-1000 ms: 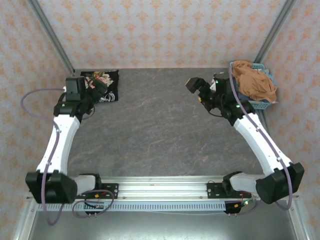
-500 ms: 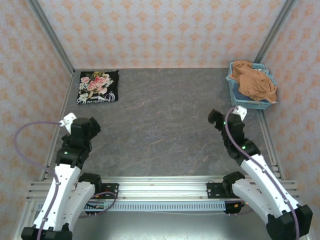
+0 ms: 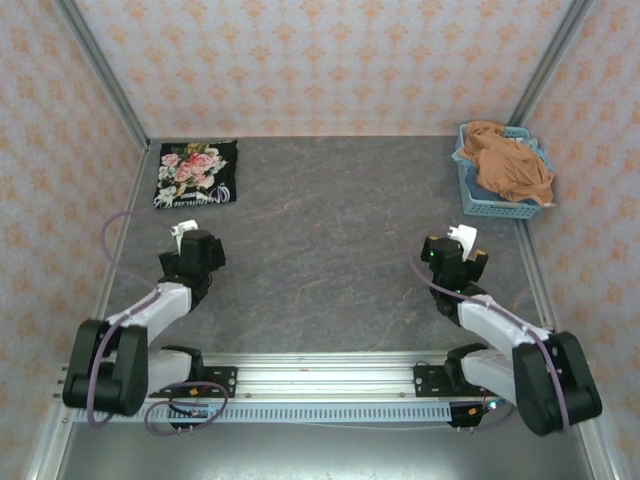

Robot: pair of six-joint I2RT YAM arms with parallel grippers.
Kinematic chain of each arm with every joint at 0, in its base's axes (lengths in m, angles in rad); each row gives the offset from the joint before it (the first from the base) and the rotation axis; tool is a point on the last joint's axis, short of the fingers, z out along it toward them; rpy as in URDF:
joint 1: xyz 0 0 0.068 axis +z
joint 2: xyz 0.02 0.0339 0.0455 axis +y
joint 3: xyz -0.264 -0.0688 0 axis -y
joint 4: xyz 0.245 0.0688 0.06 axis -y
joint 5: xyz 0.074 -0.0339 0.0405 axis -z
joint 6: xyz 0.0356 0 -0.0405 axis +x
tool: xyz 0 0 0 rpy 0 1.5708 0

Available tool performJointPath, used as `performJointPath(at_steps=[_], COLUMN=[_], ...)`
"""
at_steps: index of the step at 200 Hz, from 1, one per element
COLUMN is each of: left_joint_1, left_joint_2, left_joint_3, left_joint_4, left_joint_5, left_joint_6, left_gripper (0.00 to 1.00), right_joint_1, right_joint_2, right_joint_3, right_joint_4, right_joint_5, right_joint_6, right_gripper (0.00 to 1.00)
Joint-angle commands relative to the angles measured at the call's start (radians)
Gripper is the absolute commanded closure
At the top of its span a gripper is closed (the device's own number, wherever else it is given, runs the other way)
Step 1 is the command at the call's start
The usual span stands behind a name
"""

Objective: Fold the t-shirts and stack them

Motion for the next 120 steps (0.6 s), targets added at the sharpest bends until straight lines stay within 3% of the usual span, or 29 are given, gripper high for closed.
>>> performJointPath(at_steps=[1, 13, 37, 54, 91, 120], left_joint_1=[0.022, 0.040, 0.078, 0.077, 0.074, 0.057], left_joint_2=[0.074, 0.115, 0.179, 0.160, 0.087, 0.096], left_joint_3=[0.079, 0.103, 0.103, 0.088, -0.151, -0.126], left_joint_4=[0.183, 0.214, 0.315, 0.326, 0.673, 0.636], left_joint_5=[0.025, 0.047, 0.078, 0.091, 0.038, 0.001], left_joint_6=[0.043, 0.043, 0.041, 0.044, 0.025, 0.030], left_gripper=[0.00, 0.00, 0.00, 0.00, 0.00, 0.00], right_joint_1=[-0.033, -0.059, -0.109, -0.133, -0.226, -0.232], right_joint_2=[0.095, 0.150, 0.198, 0.205, 0.278, 0.371], right_joint_3=[0.044, 0.056, 0.138, 0.119, 0.047, 0.033], right_joint_4=[0.211, 0.279, 0.170, 0.233, 0.448, 0.569], right_joint_5=[-0.052, -0.077, -0.125, -0.160, -0.264, -0.319], right_joint_6=[-0.028, -0.020, 0.000, -0.038, -0.011, -0.031], right_gripper=[0.01, 0.01, 0.01, 0.01, 0.01, 0.01])
